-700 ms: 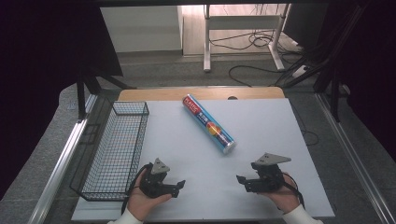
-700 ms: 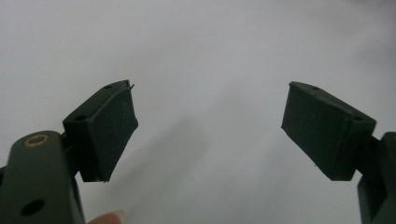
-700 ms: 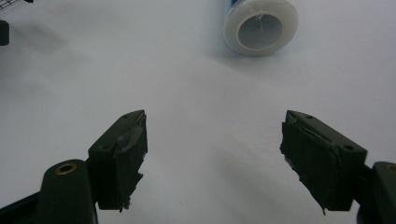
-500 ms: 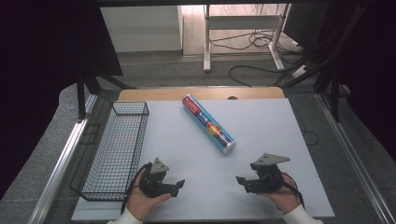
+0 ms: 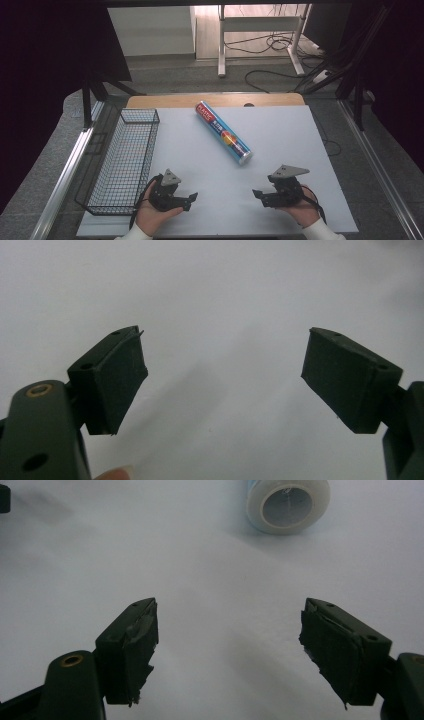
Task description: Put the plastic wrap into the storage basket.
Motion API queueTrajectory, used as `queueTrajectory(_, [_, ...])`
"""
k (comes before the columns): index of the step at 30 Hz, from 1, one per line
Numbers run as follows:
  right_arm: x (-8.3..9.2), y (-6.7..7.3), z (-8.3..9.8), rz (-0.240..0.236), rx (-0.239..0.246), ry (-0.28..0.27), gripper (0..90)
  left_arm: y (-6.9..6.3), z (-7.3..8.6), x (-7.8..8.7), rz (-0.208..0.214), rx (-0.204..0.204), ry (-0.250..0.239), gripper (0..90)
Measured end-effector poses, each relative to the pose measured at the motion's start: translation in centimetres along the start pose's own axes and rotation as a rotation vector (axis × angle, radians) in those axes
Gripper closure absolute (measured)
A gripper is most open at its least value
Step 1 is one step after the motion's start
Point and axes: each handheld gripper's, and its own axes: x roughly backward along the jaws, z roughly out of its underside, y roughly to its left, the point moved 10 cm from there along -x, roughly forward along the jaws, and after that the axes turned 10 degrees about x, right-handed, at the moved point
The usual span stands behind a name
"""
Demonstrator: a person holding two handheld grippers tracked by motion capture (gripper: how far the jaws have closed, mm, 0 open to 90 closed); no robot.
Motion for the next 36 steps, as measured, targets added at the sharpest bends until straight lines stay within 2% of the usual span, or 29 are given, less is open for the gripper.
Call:
queueTrajectory(4, [-0.1,0.1,0.0,-0.002,0.007,0.007,24.4,0.0,0.0,0.1,-0.005,0.002,-0.003,17.4])
queueTrajectory(12, [0.1,0.4,-1.4,-0.013,0.028,-0.003,25.6,0.2,-0.2,0.1,-0.01,0.01,-0.003,17.4])
queueTrajectory(14, [0.3,0.2,-2.0,0.001,0.034,0.007,25.6,0.1,-0.3,0.2,-0.002,0.003,-0.007,17.4])
queueTrajectory(19, [0.2,-0.3,-4.0,0.001,0.041,0.014,25.3,0.0,-0.3,0.2,0.004,0.001,0.002,17.5])
queueTrajectory(23, [-0.2,-1.4,-5.8,-0.002,0.017,0.039,23.3,-0.2,-0.2,0.0,0.006,-0.015,0.01,17.4])
queueTrajectory(24, [-0.2,-1.4,-5.8,-0.002,0.017,0.039,23.3,-0.2,-0.2,0.0,0.006,-0.015,0.01,17.4])
queueTrajectory(25, [-0.4,-2.0,-6.9,-0.002,0.009,0.041,23.1,-0.3,-0.2,0.0,0.006,-0.015,0.012,17.4])
queueTrajectory(28, [-0.9,-2.8,-8.5,-0.006,-0.003,0.044,22.6,-0.3,-0.2,0.0,0.005,-0.02,0.012,17.3])
queueTrajectory(34, [-2.9,-4.1,-10.0,-0.002,-0.015,0.073,22.2,-0.3,-0.1,0.0,0.007,-0.022,0.015,17.3])
queueTrajectory(36, [-4.2,-5.1,-10.7,0.004,-0.017,0.094,21.5,-0.3,-0.1,0.0,0.006,-0.02,0.013,17.3])
